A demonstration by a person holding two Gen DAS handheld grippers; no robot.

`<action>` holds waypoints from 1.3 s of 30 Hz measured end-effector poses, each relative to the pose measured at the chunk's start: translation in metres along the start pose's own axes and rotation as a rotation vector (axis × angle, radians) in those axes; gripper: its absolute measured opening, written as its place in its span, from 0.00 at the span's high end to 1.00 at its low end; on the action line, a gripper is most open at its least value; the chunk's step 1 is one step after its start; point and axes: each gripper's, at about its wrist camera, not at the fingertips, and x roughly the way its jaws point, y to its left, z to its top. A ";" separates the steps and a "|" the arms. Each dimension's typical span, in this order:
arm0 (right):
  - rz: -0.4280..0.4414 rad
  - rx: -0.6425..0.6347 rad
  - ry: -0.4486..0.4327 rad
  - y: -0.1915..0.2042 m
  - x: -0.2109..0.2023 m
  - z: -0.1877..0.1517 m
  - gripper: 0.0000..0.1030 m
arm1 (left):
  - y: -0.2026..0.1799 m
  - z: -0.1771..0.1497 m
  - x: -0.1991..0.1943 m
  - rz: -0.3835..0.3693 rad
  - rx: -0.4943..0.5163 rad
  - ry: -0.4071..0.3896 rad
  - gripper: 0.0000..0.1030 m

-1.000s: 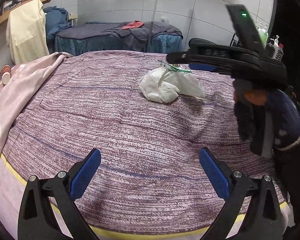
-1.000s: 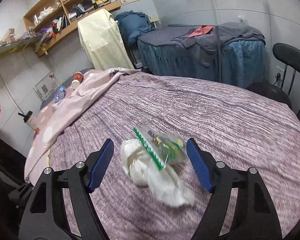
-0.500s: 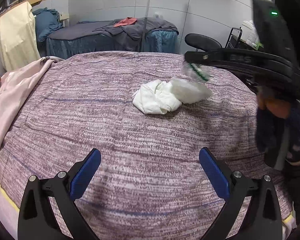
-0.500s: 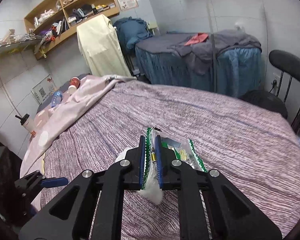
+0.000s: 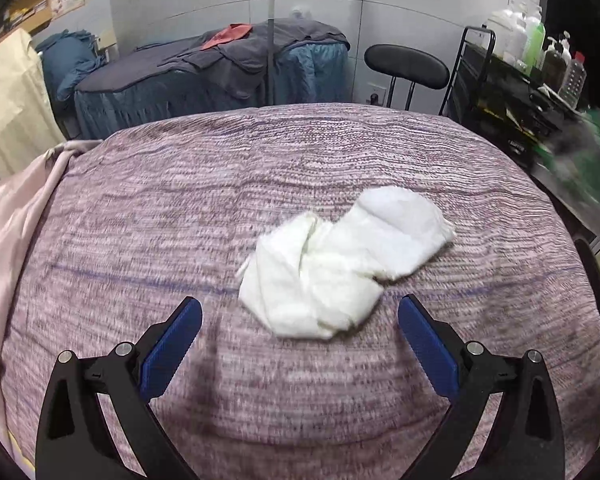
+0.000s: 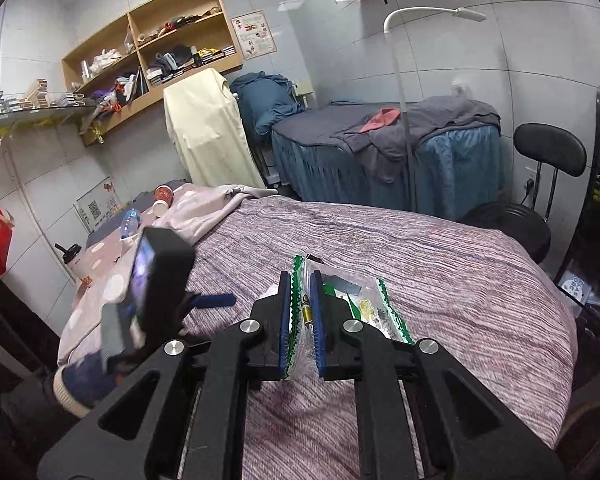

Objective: Collect trash
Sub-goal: 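Grasp the white crumpled tissue with the left tool while the right tool holds the packet, then carry both items to the bin and open the right tool to drop the packet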

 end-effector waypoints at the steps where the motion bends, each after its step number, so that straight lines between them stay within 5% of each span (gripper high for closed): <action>1: -0.001 0.004 -0.002 -0.001 -0.004 -0.002 0.89 | -0.001 0.002 0.003 0.010 0.009 0.002 0.06; 5: -0.037 0.028 -0.015 -0.009 -0.026 -0.014 0.89 | -0.006 0.006 0.011 0.015 0.026 0.003 0.18; 13: -0.083 0.067 -0.040 -0.022 -0.055 -0.033 0.89 | -0.021 0.004 0.002 0.002 0.035 -0.001 0.79; 39: -0.180 0.174 -0.147 -0.044 -0.189 -0.105 0.89 | -0.097 -0.070 -0.147 -0.096 0.005 -0.237 0.81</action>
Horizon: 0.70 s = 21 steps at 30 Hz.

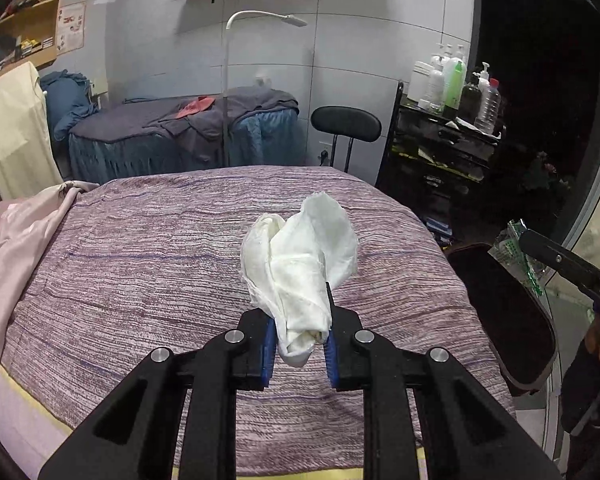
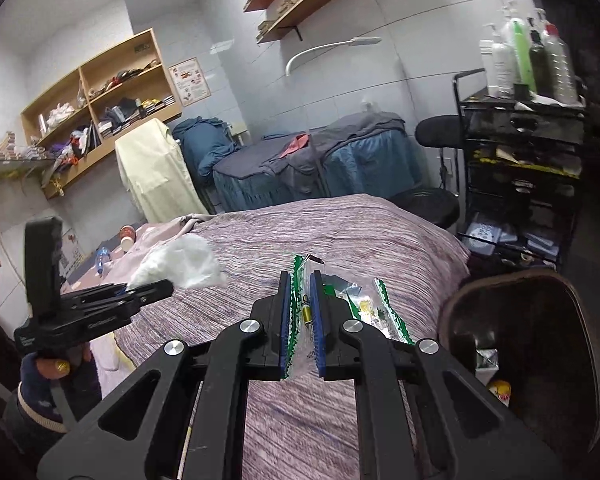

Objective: Collect trash
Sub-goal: 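Carry both items to the bin and open the right tool to drop the packet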

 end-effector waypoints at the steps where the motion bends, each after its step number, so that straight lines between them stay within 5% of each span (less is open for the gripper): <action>1: -0.006 0.010 -0.003 -0.004 -0.004 -0.001 0.89 | -0.007 -0.003 -0.004 -0.015 0.002 -0.003 0.81; 21: -0.207 0.189 0.009 -0.104 -0.075 -0.061 0.89 | -0.114 -0.038 -0.024 -0.204 0.030 0.005 0.81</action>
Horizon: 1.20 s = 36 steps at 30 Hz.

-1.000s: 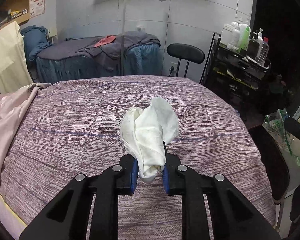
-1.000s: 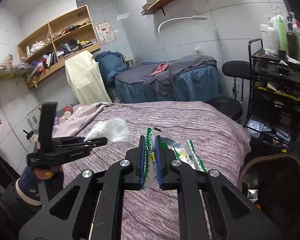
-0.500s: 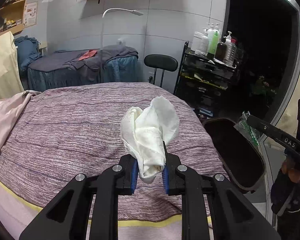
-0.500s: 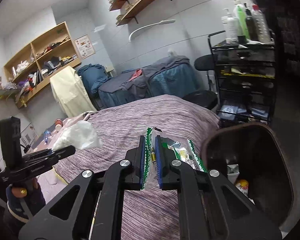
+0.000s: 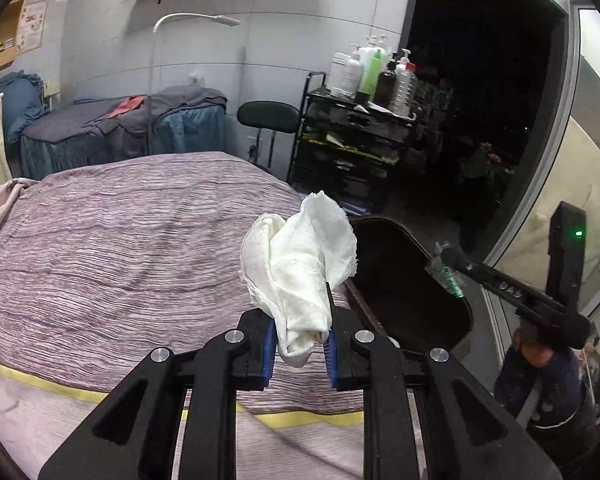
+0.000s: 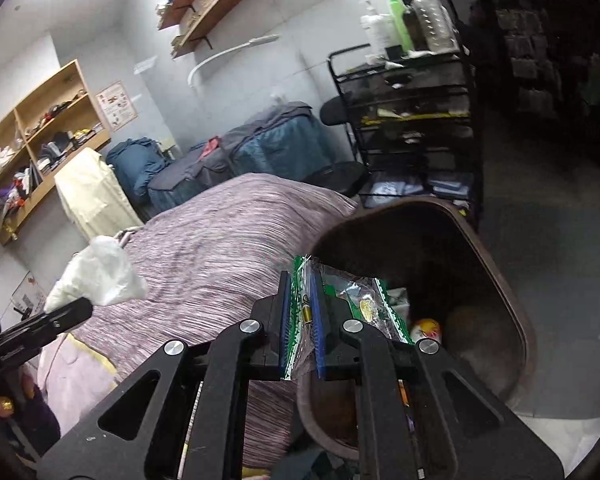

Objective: Collect trash
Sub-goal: 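Carry both items to the bin and open the right tool to drop the packet, then lower the white tissue into the bin and open the left tool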

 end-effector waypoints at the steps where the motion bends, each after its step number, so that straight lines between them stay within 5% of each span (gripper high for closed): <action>1: -0.006 0.011 0.006 -0.005 0.002 -0.001 0.89 | -0.004 -0.001 0.001 -0.006 0.002 0.002 0.81; 12: -0.098 0.103 0.106 -0.050 0.041 -0.017 0.89 | -0.033 -0.006 0.011 -0.055 0.031 0.023 0.81; 18: -0.111 0.139 0.123 -0.058 0.054 -0.024 0.48 | -0.035 -0.007 0.015 -0.065 0.025 0.034 0.81; 22: -0.111 0.140 0.109 -0.056 0.048 -0.028 0.41 | -0.036 -0.007 0.018 -0.067 0.024 0.040 0.81; 36: -0.206 0.068 -0.167 -0.034 -0.038 -0.003 0.21 | -0.060 0.007 0.043 -0.142 0.064 0.085 0.81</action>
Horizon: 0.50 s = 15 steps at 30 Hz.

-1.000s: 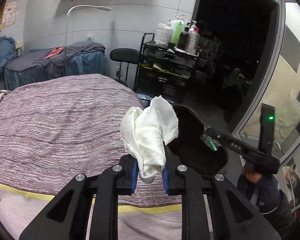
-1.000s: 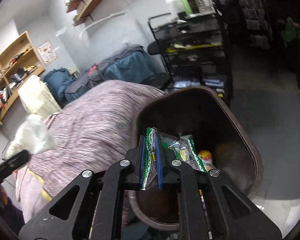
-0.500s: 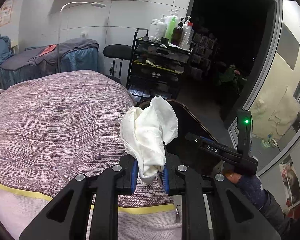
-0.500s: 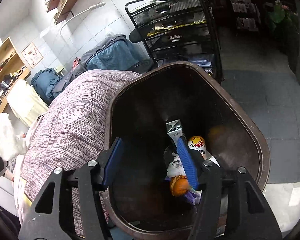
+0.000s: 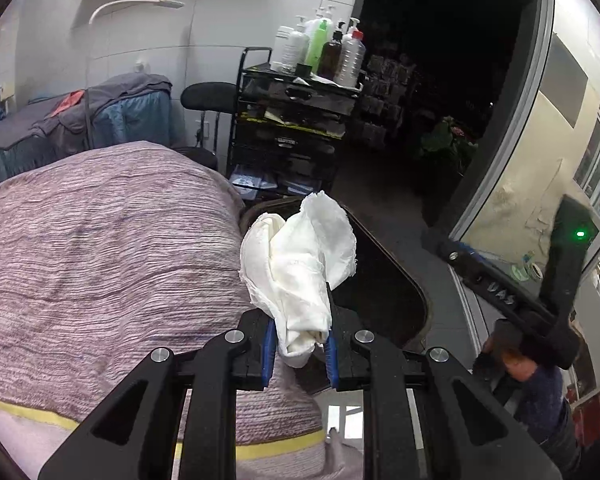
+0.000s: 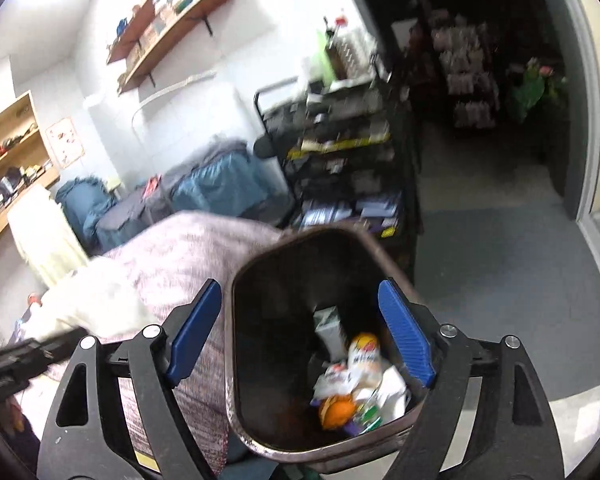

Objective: Collect trash
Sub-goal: 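Lower the white tissue into the bin and open the left tool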

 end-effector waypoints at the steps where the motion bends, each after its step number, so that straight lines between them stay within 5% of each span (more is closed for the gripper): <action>1: -0.009 -0.001 -0.019 -0.001 -0.005 0.003 0.20 | -0.002 0.002 0.004 -0.011 0.000 0.008 0.81; 15: -0.123 0.058 -0.142 -0.037 -0.046 0.019 0.15 | -0.030 0.021 0.062 -0.042 0.050 0.111 0.81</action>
